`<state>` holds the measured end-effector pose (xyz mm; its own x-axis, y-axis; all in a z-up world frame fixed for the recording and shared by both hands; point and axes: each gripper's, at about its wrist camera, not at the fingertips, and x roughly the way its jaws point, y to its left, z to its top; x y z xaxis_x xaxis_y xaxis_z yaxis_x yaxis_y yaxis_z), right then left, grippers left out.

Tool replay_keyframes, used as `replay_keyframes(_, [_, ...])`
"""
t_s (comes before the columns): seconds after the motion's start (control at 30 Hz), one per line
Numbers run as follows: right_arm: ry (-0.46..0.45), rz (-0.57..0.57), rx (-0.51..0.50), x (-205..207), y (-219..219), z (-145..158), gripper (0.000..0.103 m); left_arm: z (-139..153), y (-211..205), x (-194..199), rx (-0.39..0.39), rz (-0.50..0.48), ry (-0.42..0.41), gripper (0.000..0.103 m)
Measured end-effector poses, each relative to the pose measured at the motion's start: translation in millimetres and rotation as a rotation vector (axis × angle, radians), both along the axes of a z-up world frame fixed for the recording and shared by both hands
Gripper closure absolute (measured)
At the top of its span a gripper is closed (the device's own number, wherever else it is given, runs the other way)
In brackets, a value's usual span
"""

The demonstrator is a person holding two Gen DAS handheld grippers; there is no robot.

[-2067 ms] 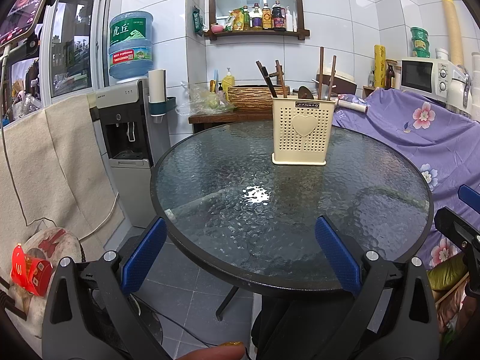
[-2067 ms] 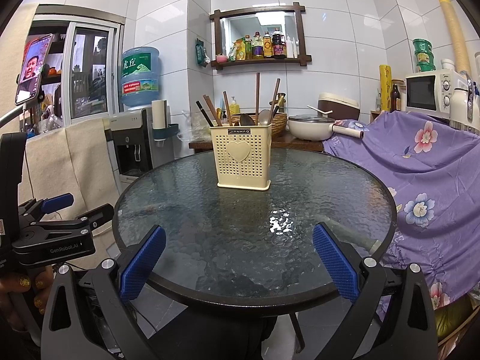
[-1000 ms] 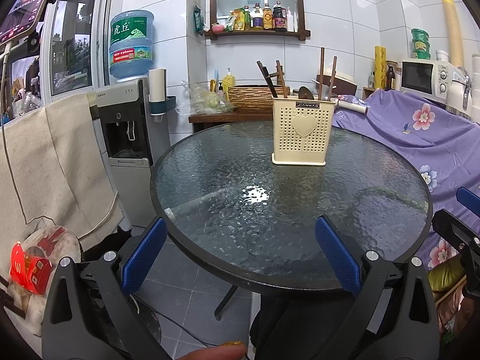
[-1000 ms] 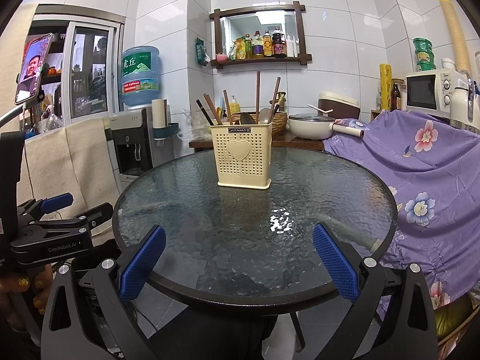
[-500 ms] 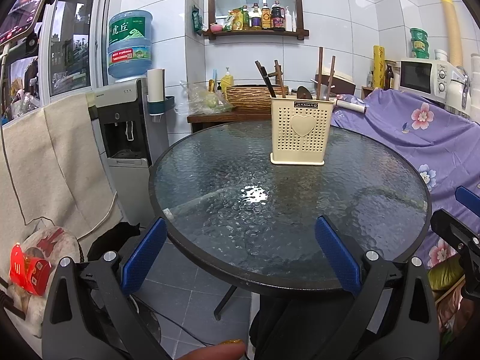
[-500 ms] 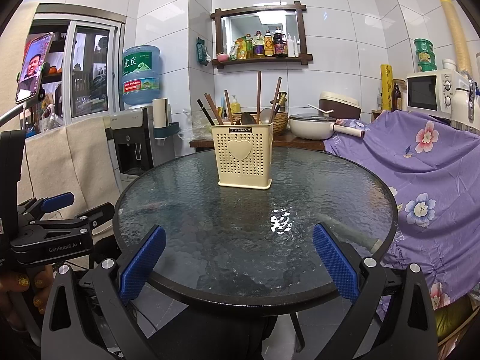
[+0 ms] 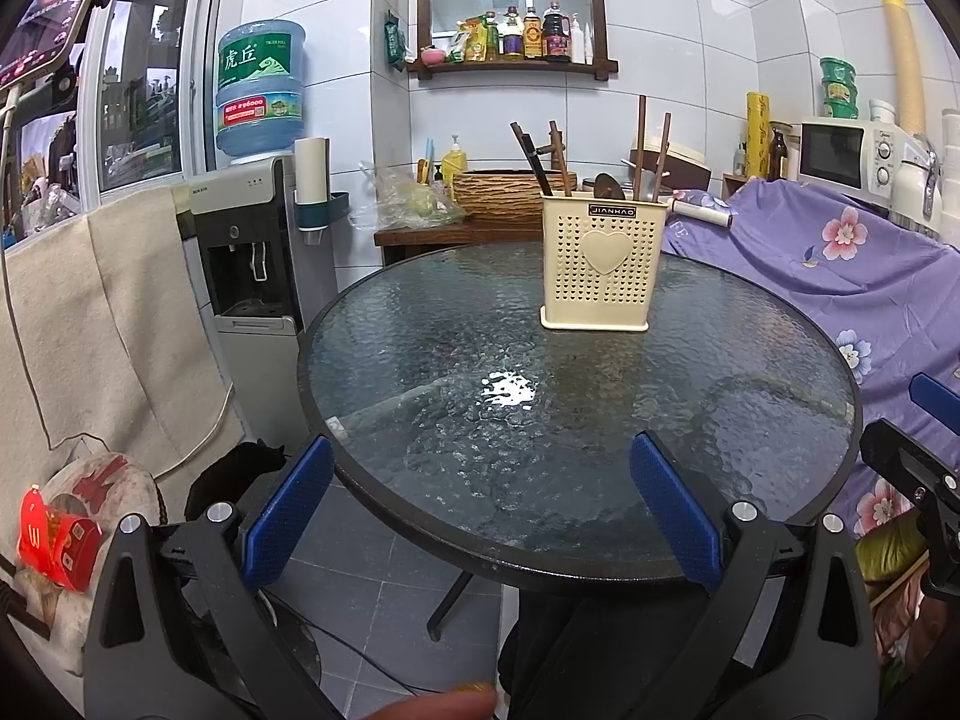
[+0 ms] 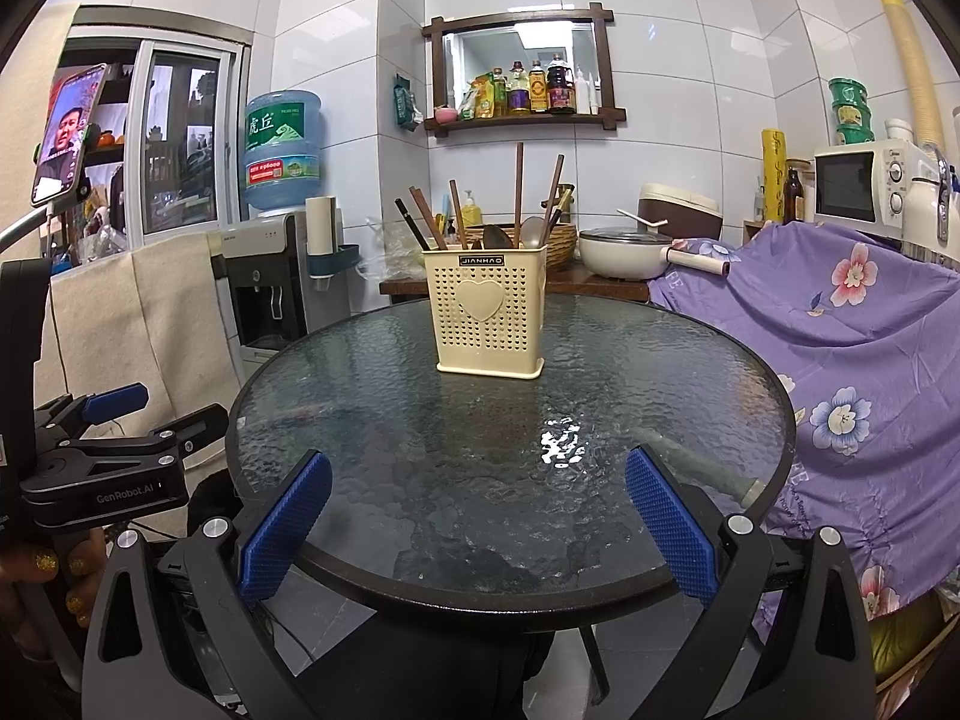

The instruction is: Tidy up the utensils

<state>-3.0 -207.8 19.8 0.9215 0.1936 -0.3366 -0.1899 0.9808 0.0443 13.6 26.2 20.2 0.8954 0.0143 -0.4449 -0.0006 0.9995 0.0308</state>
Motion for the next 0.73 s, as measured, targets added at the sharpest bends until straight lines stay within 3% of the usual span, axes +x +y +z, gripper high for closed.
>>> replay_keyframes(0.73, [0.002,0.001,-0.001,0.3,0.3,-0.2,0.006,-0.1,-1.2,0.0,-0.003,-0.005,0.005,0.006])
